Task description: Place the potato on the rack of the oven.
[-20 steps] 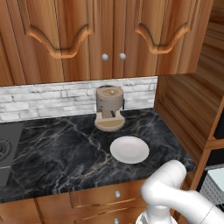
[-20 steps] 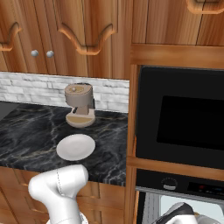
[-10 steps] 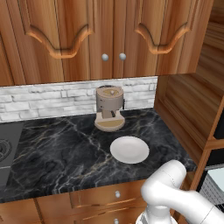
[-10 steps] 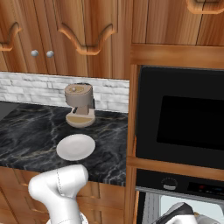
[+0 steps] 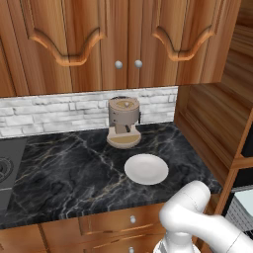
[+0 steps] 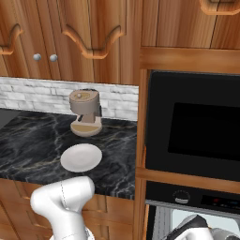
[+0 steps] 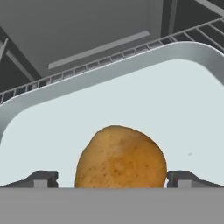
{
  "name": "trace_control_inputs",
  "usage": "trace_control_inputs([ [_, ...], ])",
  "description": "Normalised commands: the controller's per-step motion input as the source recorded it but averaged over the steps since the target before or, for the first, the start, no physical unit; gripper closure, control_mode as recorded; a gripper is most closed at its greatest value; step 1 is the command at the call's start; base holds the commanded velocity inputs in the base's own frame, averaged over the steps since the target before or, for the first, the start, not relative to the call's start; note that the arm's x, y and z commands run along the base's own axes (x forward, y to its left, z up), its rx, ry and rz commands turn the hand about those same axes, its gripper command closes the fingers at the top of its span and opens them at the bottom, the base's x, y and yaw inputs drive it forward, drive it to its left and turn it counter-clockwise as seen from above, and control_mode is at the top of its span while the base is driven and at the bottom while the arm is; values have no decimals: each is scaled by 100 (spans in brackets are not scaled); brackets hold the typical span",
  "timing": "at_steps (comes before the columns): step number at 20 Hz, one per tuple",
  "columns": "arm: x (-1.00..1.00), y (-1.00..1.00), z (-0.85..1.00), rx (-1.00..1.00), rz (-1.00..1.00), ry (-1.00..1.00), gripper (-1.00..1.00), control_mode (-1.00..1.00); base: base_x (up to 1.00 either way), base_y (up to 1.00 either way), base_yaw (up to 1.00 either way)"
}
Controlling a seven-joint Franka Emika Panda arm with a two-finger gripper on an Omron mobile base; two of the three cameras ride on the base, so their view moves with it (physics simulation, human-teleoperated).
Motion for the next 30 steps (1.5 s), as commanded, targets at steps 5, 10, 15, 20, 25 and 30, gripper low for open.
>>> trace_control_inputs([
  [5,-37,-6,23,0,-6,2,-100,-100,0,0,0],
  [10,-58,-1,29,0,-9,1,-100,-100,0,0,0],
  [15,-95,6,51,-6,-8,0,-100,-100,0,0,0],
  [20,-99,56,56,-18,-7,1,-100,-100,0,0,0],
  [25,-46,100,84,-39,0,1,-100,-100,0,0,0],
  [30,-25,100,63,-31,0,10,-100,-100,0,0,0],
])
